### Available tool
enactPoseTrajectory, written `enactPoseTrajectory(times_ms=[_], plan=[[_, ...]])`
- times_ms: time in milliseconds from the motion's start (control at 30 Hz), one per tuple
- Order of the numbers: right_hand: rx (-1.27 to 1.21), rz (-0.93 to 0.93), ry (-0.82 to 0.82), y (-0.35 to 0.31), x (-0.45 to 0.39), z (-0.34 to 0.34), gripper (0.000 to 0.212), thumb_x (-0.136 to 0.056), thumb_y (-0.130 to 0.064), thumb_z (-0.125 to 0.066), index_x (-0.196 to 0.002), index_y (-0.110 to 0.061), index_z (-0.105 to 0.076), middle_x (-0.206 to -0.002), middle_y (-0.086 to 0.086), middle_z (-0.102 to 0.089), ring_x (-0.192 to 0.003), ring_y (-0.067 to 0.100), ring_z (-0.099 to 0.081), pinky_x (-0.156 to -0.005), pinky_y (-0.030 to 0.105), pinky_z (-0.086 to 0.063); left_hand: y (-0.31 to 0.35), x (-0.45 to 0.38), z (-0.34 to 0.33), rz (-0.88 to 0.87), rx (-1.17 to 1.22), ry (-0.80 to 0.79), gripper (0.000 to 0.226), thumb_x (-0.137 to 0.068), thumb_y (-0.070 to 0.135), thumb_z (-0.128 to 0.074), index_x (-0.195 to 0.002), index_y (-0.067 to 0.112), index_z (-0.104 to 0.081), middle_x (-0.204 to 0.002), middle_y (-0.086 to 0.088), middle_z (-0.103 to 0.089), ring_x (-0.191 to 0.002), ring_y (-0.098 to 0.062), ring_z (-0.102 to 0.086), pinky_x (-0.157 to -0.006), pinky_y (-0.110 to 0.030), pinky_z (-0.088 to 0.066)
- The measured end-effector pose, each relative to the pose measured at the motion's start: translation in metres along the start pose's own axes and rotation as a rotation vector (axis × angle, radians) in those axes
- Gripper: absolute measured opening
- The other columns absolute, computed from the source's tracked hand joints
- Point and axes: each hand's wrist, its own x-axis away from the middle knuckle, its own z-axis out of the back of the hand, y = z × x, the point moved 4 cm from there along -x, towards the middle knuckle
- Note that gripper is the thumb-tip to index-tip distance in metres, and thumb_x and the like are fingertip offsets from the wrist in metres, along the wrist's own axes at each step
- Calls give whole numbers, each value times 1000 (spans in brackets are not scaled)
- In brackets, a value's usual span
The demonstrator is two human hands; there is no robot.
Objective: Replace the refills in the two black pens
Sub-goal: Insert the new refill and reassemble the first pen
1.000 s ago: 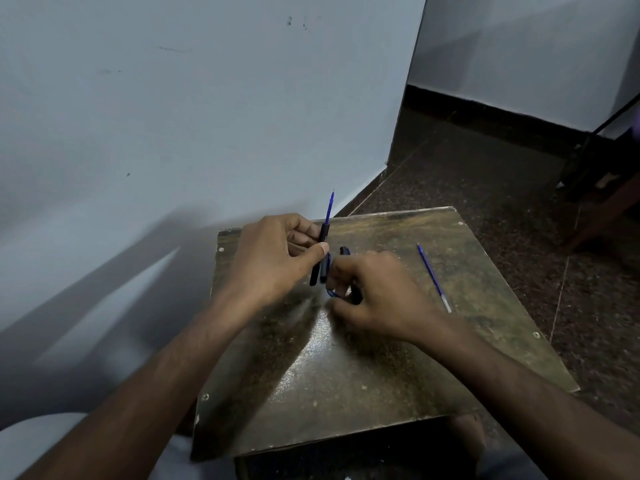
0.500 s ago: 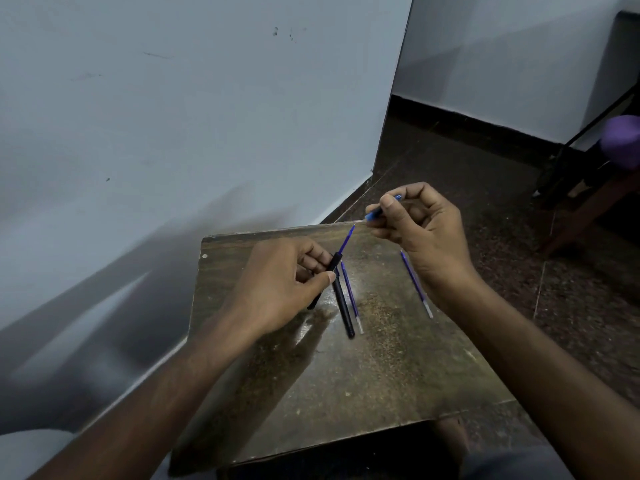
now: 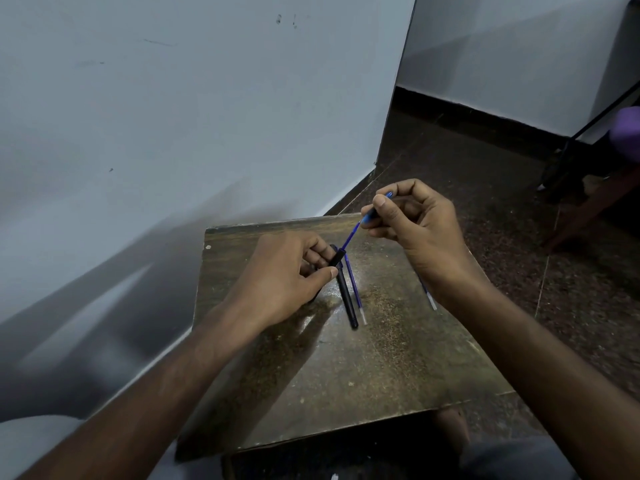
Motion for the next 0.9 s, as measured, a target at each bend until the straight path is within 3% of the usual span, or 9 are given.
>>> enactPoseTrajectory(times_ms=[200,400,500,667,900], plan=[[9,-15,-9,0,2,-1,19,-107,-11,-66,-119,3,-66,-105,20,-82,-94,25,-80,-88,41,-67,1,1,-1,-8,1,-23,15,-90,27,-88,-97,35,-78,-85,17,-79,-81,5,-75,-70,-8,-56],[65,-58,-120,-2,2,-3,24,-106,-11,-66,-123,6,-65,-101,15,-82,-90,20,-80,-83,35,-67,-1,0,-2,-3,-35,-22,14,-91,30,-87,-101,34,-79,-88,17,-78,-79,3,-75,-74,-10,-58],[68,-59,-118,-3,2,-2,25,-105,-11,-67,-123,7,-64,-105,17,-83,-91,22,-80,-83,34,-67,-2,0,-1,6,-31,-26,15,-92,29,-86,-102,36,-79,-88,20,-77,-79,5,-74,-70,-4,-54],[102,-86,-122,5,3,-5,24,-101,-16,-75,-119,-1,-71,-100,13,-86,-94,24,-83,-80,28,-67,2,0,-2,-37,0,-3,16,-95,28,-83,-108,36,-80,-86,25,-74,-90,19,-68,-66,3,-47],[58,-106,-202,13,3,-14,8,-99,-17,-78,-103,-11,-80,-102,18,-84,-98,30,-82,-81,27,-66,1,0,-3,-56,-31,-11,16,-98,29,-80,-113,35,-83,-90,21,-78,-87,15,-71,-66,3,-49]])
